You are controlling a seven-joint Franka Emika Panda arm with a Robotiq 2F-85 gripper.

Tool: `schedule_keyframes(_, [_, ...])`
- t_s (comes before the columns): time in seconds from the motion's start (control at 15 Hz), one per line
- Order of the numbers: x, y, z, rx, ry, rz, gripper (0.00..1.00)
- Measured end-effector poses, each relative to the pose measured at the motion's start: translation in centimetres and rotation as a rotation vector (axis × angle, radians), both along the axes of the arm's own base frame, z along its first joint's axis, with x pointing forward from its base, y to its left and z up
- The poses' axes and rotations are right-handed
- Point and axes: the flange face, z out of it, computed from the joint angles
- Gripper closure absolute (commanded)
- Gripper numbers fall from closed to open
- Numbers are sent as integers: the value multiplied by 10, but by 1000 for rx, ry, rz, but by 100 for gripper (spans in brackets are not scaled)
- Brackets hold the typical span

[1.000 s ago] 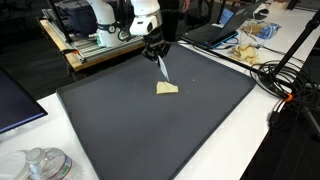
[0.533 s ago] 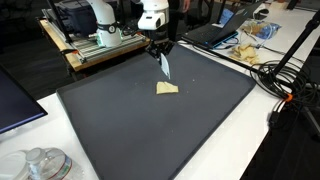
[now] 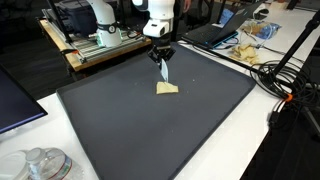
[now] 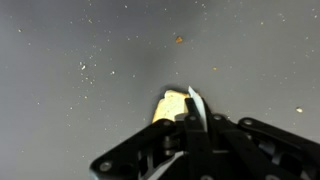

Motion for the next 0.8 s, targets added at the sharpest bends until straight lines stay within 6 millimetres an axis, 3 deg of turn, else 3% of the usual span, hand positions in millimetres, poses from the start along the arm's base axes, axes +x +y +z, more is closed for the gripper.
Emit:
schedule_keyframes(0.6, [27,8,-50,-50,72,-20,99])
schedule_keyframes(0.8, [37,11,-51,-59,113,-15,99])
